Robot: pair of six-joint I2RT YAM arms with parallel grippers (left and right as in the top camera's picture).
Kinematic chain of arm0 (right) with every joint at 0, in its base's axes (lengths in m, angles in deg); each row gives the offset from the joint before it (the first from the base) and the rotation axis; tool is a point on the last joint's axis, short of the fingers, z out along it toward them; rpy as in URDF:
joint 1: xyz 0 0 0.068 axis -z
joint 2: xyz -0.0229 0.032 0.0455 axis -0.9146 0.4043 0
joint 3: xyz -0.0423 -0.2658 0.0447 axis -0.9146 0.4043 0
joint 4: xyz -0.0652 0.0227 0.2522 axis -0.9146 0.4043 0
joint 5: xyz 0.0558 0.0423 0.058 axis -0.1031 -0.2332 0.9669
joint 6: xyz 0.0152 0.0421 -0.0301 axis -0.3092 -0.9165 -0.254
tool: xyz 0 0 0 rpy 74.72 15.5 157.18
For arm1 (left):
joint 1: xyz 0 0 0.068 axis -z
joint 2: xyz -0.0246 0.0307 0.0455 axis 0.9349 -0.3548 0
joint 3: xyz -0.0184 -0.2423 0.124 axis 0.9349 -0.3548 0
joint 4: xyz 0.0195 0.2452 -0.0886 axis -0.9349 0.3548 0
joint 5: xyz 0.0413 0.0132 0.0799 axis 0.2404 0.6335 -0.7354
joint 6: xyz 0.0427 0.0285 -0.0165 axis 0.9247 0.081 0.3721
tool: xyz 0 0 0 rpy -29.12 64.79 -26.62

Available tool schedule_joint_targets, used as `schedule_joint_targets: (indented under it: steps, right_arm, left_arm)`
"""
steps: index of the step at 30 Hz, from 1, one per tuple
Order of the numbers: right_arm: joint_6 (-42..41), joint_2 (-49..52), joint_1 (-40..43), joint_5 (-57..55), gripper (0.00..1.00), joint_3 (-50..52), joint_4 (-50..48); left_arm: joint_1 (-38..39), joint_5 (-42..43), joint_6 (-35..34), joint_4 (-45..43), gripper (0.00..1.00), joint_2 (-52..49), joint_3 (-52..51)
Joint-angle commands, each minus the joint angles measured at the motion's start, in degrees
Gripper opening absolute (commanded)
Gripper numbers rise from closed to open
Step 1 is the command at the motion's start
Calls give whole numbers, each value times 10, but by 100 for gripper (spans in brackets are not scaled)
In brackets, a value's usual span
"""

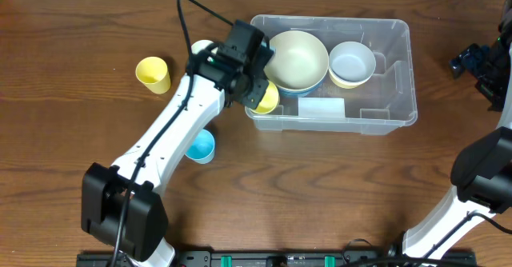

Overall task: Pack container
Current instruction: 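Carry the yellow cup into the container's front left and release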

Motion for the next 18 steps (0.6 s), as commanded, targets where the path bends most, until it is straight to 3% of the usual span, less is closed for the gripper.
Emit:
schedule_joint_targets:
  steps: [1,18]
  right_arm:
    - [-10,-1,-2,-6,99,2,0]
    - [-10,-1,-2,-6,99,2,0]
  left_arm:
    - [-2,-7,-6,9,6,1,59]
    - [15,21,7,23,6,-90,79]
